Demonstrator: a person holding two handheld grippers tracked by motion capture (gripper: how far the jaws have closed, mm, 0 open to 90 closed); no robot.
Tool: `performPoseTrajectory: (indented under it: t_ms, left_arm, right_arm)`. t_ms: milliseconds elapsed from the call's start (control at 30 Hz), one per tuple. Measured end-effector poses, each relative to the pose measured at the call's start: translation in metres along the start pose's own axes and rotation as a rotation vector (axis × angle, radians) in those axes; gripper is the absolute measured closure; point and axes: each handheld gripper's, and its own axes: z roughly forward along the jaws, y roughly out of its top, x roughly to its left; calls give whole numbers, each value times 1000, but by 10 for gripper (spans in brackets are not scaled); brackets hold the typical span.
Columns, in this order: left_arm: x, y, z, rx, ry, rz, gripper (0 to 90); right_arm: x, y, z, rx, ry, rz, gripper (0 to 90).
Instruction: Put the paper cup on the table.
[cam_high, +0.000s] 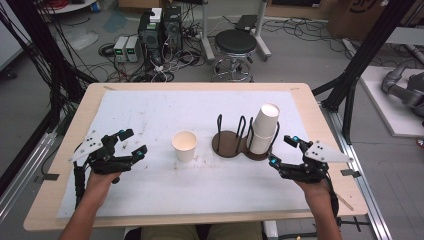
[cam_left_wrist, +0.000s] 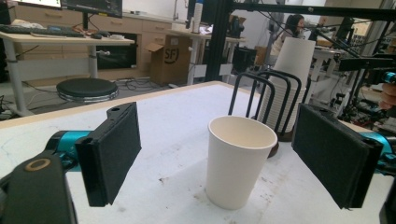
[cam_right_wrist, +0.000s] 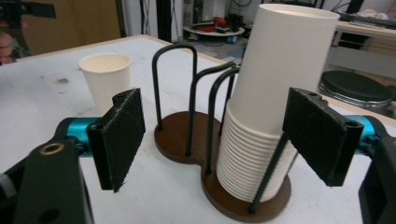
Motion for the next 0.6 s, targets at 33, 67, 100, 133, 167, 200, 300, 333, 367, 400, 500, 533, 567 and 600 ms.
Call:
performPoseTrajectory:
  t_ms: [33,67,100,133,167,200,300,333,367,400,500,533,567,600]
  left_arm:
    - [-1,0,0,2,-1,3,156]
    - [-2,0,0,2,-6,4,156]
    - [-2,0,0,4,-7,6,156]
    - [-3,0,-1,3,-9,7,156]
    - [-3,0,-1,4,-11,9,156]
    - [-4,0,-2,3,-10,9,156]
    - [-4,0,-3,0,-8,10,156]
    - [-4,0,-4,-2,-6,9,156]
    - [-4,0,-4,-2,-5,7,156]
    - [-3,0,-4,0,-4,10,156]
    - [-3,-1,-4,4,-1,6,156]
    - [-3,-1,-4,5,0,7,156]
    - [-2,-1,-5,7,0,8,156]
    - [-2,-2,-5,8,2,8,156]
  right_arm:
    - [0,-1,-2,4,-12,-8,213]
    - [1,-2,-4,10,-23,-9,212]
    - [2,-4,-5,15,-34,-17,212]
    - [3,-5,-6,24,-44,-20,212]
    - [3,-6,-8,25,-54,-22,212]
    - [3,-8,-9,23,-56,-20,212]
    - [3,-9,-10,21,-63,-18,212]
    - [3,-10,-10,19,-63,-16,212]
    - [3,-9,-9,18,-66,-17,212]
    - [4,-10,-9,22,-68,-21,212]
    - [4,-10,-7,25,-74,-29,212]
    - [3,-11,-7,28,-74,-30,212]
    - [3,-11,-7,31,-74,-23,213]
    - [3,-12,-7,30,-75,-25,213]
